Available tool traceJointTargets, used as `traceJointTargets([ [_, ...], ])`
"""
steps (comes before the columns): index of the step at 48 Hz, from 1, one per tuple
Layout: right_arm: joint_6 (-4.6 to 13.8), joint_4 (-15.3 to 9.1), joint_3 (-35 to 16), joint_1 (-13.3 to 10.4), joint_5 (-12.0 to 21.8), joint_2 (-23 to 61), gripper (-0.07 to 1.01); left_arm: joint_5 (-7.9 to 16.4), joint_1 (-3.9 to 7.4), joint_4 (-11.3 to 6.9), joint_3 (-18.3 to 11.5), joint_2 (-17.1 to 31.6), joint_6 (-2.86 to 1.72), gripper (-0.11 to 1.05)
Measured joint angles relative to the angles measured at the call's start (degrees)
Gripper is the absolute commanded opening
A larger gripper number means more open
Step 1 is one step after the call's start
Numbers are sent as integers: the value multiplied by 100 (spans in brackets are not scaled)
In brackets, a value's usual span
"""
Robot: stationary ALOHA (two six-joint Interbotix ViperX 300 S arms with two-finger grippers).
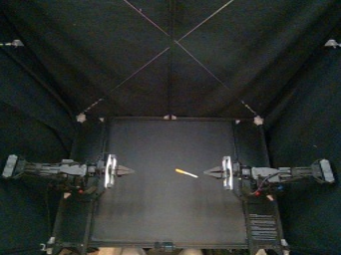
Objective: Uncap the pen
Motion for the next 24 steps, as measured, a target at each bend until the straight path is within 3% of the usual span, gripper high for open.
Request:
traceJointTargets([
  [12, 70, 158, 9, -202, 79, 589, 1, 0, 62, -35, 264, 53, -9, -2],
  [24, 123, 756, -246, -686, 413, 1775, 3, -79, 62, -44, 246, 580, 26, -2],
])
